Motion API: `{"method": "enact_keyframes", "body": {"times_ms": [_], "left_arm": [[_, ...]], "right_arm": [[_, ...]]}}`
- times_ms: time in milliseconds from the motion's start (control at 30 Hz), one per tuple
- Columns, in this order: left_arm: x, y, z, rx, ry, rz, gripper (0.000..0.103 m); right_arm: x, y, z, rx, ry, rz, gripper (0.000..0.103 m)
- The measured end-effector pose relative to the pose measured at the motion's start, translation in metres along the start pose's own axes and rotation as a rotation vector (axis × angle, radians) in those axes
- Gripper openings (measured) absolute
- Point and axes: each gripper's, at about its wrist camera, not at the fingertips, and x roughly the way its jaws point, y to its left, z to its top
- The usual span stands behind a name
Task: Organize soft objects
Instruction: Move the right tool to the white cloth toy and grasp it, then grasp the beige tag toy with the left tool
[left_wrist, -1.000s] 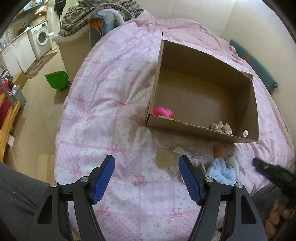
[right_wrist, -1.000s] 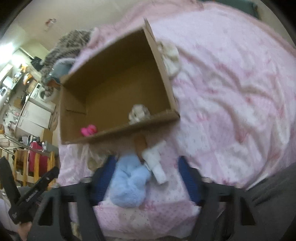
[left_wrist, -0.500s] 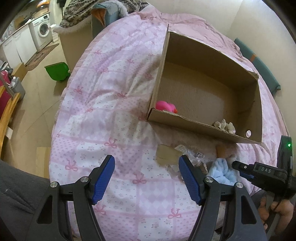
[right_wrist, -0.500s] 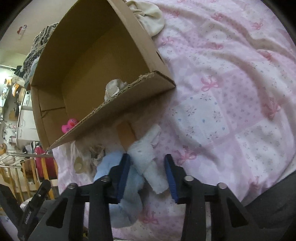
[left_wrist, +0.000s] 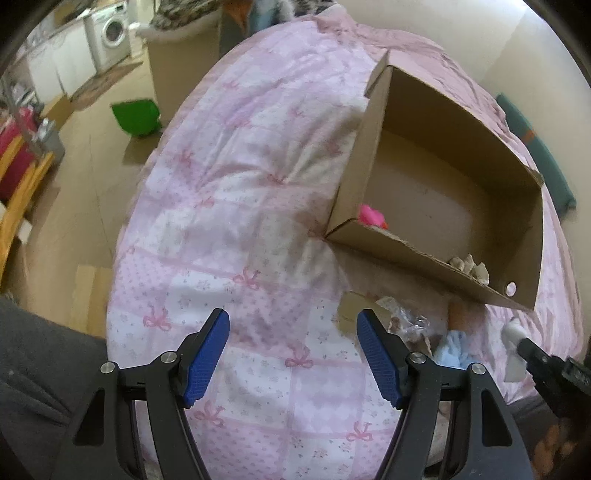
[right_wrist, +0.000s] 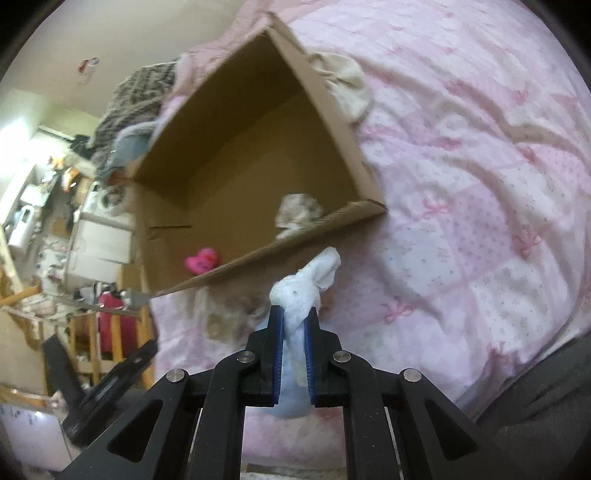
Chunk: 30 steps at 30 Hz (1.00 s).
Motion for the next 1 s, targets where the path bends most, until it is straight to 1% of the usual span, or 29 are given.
{"method": "enact_keyframes", "body": {"times_ms": [167,300,367,400,433,467,533,633,767,833,867,900,933,967,1000], "left_arm": [[0.007,0.001,-0.002,-0.001,0.023,0.015,0.069],[0.018,-0.012,-0.005,0.045,0.052,0.012,0.068],[0.027,-0.028,-0.006,0.106,0.07,0.007,0.068],[0.034,-0.039,-0.007,0.154,0.091,0.003,0.068],[0.041,-0.05,-0.008,0.212,0.115,0.004,0.064],[0.045,-0.059,-0.009,0.252,0.117,0.016,0.061],[0.052,-0.072,-0.011,0.314,0.111,0.029,0.061],[0.065,-0.084,-0.011,0.368,0.114,0.053,0.061],[0.075,-0.092,-0.011,0.417,0.111,0.066,0.06],[0.079,-0.095,-0.01,0.435,0.112,0.055,0.046],[0.08,-0.097,-0.009,0.436,0.117,0.041,0.042],[0.081,-0.097,-0.009,0.434,0.125,0.022,0.031],[0.081,-0.097,-0.009,0.43,0.131,0.007,0.026],[0.08,-0.098,-0.01,0.432,0.128,0.003,0.023],[0.078,-0.098,-0.009,0.436,0.122,0.0,0.016]], "right_arm": [[-0.014,0.016,-0.008,-0.069,-0.017,0.054,0.012],[-0.015,0.02,-0.014,-0.1,-0.028,0.056,0.012],[-0.013,0.02,-0.013,-0.096,-0.033,0.06,0.012],[-0.013,0.018,-0.013,-0.091,-0.033,0.063,0.012],[-0.012,0.017,-0.012,-0.084,-0.033,0.065,0.012],[-0.012,0.015,-0.011,-0.081,-0.031,0.067,0.012],[-0.011,0.015,-0.011,-0.08,-0.029,0.069,0.012],[-0.011,0.015,-0.011,-0.082,-0.028,0.069,0.012],[-0.01,0.015,-0.011,-0.082,-0.028,0.068,0.012],[-0.008,0.015,-0.011,-0.083,-0.027,0.064,0.012],[-0.007,0.016,-0.011,-0.084,-0.025,0.065,0.012],[-0.007,0.016,-0.011,-0.084,-0.025,0.063,0.012],[-0.006,0.016,-0.011,-0.084,-0.025,0.062,0.012],[-0.006,0.016,-0.011,-0.084,-0.025,0.062,0.012],[-0.006,0.016,-0.011,-0.083,-0.025,0.062,0.012]]}}
